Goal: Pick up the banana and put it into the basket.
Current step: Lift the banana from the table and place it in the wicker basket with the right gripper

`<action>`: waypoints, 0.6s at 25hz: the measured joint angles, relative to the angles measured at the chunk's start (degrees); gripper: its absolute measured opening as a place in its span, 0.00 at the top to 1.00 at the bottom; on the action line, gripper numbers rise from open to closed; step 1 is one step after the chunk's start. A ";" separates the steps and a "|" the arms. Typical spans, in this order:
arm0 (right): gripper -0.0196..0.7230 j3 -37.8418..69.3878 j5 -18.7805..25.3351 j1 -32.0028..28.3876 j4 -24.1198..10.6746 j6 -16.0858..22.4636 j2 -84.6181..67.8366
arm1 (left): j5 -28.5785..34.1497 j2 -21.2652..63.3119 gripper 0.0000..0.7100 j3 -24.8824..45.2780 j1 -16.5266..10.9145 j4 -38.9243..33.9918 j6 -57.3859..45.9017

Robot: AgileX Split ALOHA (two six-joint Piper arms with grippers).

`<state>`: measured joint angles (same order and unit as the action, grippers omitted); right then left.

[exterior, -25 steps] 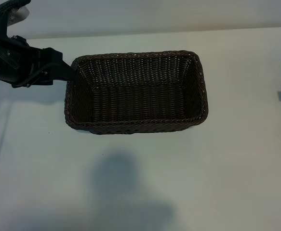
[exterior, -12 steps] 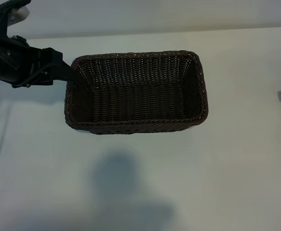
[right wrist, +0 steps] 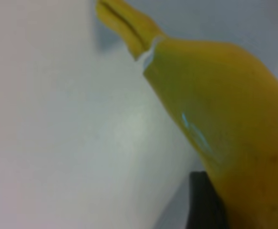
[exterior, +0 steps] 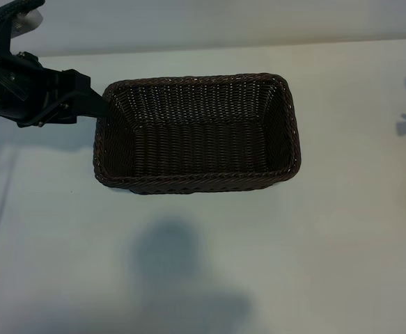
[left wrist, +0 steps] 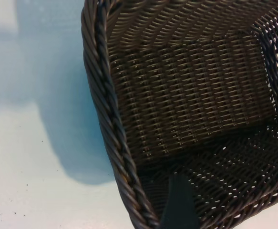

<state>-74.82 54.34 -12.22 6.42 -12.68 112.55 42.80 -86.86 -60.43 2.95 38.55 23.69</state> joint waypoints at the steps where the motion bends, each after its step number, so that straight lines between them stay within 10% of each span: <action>1: 0.39 0.00 0.37 0.15 0.00 0.00 -0.72 | 0.00 0.00 0.16 0.00 0.00 0.00 0.00; 15: 0.39 -8.50 5.43 14.76 0.83 0.43 -3.71 | 0.30 0.00 0.16 0.00 0.00 0.00 0.00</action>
<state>-83.31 59.77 2.54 7.25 -12.25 108.84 43.10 -86.86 -60.43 2.95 38.55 23.69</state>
